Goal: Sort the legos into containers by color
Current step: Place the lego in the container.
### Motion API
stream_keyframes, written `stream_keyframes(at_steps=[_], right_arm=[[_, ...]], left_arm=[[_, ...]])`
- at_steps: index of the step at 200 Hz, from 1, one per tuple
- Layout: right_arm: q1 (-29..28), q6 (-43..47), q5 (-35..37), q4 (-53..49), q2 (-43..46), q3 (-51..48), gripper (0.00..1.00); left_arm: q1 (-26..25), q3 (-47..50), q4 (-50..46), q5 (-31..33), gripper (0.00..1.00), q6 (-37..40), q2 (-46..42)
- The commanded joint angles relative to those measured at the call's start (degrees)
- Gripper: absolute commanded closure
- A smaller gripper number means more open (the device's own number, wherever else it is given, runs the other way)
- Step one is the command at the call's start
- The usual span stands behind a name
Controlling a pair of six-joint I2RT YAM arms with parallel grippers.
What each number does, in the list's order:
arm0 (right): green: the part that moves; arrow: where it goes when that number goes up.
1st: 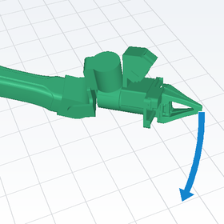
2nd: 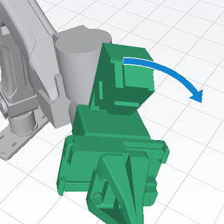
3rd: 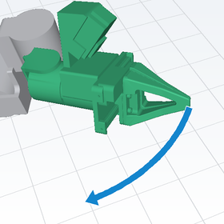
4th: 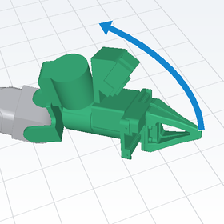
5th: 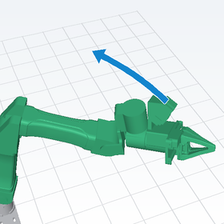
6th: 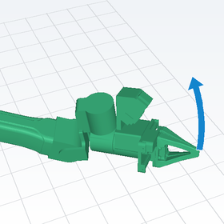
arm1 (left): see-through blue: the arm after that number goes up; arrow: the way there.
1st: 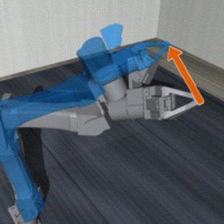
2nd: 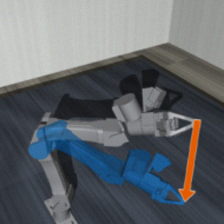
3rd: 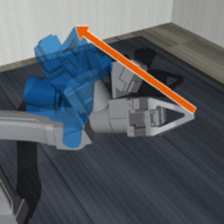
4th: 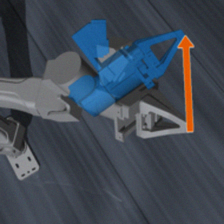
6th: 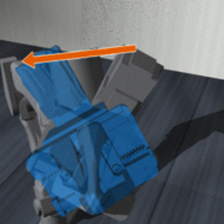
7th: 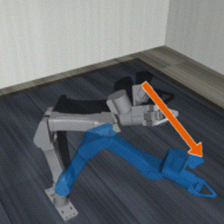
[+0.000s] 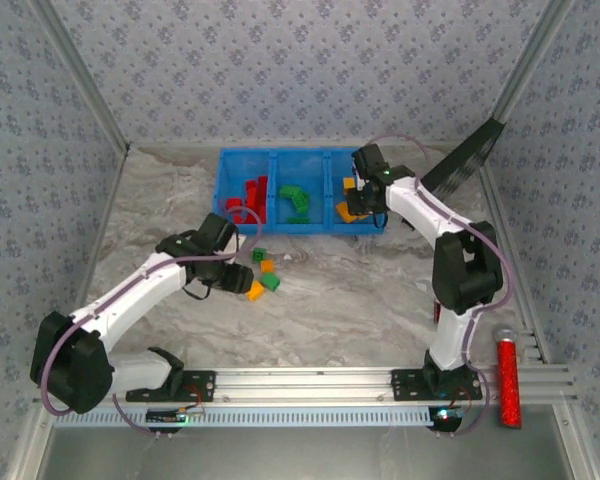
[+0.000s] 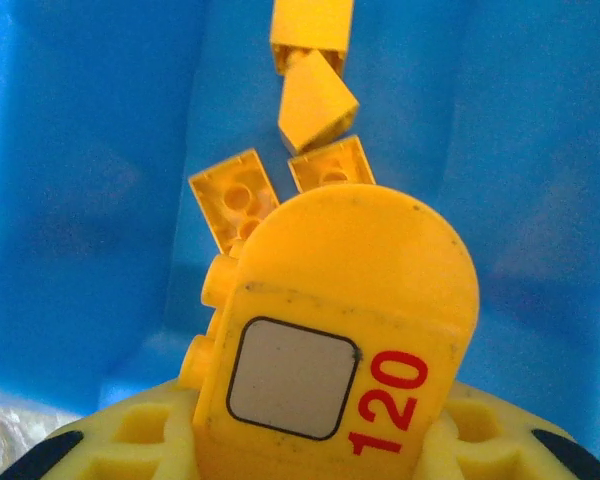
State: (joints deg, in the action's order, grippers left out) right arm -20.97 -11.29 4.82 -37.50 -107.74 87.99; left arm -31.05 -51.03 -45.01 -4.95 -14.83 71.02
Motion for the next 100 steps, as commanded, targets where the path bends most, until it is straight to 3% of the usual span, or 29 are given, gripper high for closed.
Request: stream_keyframes(at_steps=[1, 100], right_arm=[[0.06, 1.18, -0.82, 0.19, -2.93, 4.27, 0.77], [-0.12, 2.68, -1.74, -1.55, -10.81, 10.89, 0.72]], left_arm=[[-0.2, -0.4, 0.96, -0.54, 0.4, -3.45, 1.01], [-9.41, -9.01, 3.13, 5.72, 0.38, 0.56, 16.74]])
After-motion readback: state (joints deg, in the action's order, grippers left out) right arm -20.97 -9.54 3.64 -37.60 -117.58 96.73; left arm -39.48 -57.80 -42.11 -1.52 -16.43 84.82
